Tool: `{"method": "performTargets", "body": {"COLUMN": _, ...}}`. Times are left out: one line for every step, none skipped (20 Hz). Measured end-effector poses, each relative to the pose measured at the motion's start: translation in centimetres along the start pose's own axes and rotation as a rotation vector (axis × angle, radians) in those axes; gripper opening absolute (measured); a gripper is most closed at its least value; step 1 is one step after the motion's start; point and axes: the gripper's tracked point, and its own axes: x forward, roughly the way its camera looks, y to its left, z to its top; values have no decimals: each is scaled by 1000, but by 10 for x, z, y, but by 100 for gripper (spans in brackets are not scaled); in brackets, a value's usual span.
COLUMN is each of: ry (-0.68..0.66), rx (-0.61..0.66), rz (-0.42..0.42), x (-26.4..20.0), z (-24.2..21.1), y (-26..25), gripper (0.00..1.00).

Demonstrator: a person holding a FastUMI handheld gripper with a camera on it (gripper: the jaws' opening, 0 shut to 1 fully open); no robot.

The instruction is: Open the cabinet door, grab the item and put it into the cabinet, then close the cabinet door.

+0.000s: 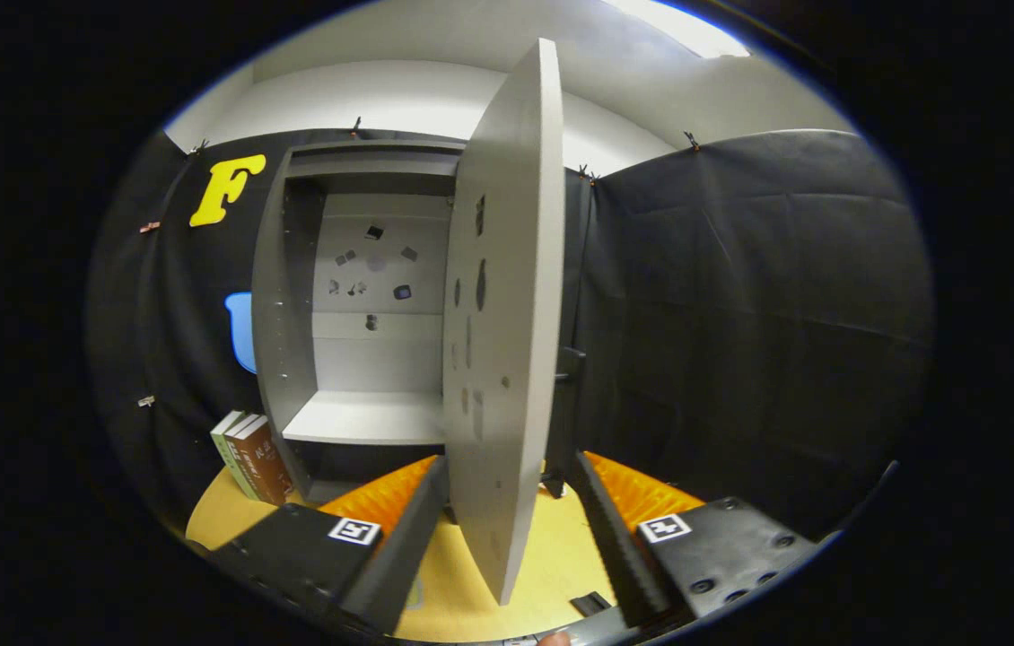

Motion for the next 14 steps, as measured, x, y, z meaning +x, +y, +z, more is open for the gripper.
{"method": "performTargets", "body": {"ry": 6, "rx": 10, "rz": 21, "x": -5, "z": 0, "y": 7, "gripper": 85}}
{"method": "performTargets", "body": {"ry": 12, "rx": 19, "rz": 47, "x": -7, "z": -2, "y": 20, "gripper": 98}}
{"method": "performTargets", "body": {"ry": 12, "rx": 21, "rz": 74, "x": -8, "z": -4, "y": 31, "gripper": 98}}
{"method": "performTargets", "body": {"ry": 12, "rx": 14, "rz": 107, "x": -10, "z": -8, "y": 43, "gripper": 98}}
{"method": "performTargets", "body": {"ry": 12, "rx": 8, "rz": 150, "x": -11, "z": -12, "y": 58, "gripper": 98}}
{"method": "performTargets", "body": {"ry": 18, "rx": 4, "rz": 203, "x": -13, "z": -21, "y": 74, "gripper": 98}}
{"method": "performTargets", "body": {"ry": 43, "rx": 3, "rz": 252, "x": -12, "z": -35, "y": 88, "gripper": 98}}
{"method": "performTargets", "body": {"ry": 77, "rx": 5, "rz": 284, "x": -11, "z": -52, "y": 100, "gripper": 98}}
{"method": "performTargets", "body": {"ry": 113, "rx": 13, "rz": 297, "x": -8, "z": -68, "y": 107, "gripper": 98}}
{"method": "performTargets", "body": {"ry": 148, "rx": 27, "rz": 318, "x": -4, "z": -86, "y": 115, "gripper": 98}}
{"method": "performTargets", "body": {"ry": 195, "rx": 36, "rz": 345, "x": -3, "z": -106, "y": 128, "gripper": 98}}
{"method": "performTargets", "body": {"ry": 255, "rx": 34, "rz": 363, "x": -1, "z": -132, "y": 136, "gripper": 98}}
{"method": "performTargets", "body": {"ry": 315, "rx": 32, "rz": 372, "x": -2, "z": -157, "y": 138, "gripper": 98}}
{"method": "performTargets", "body": {"ry": 361, "rx": 40, "rz": 372, "x": 0, "z": -182, "y": 142, "gripper": 98}}
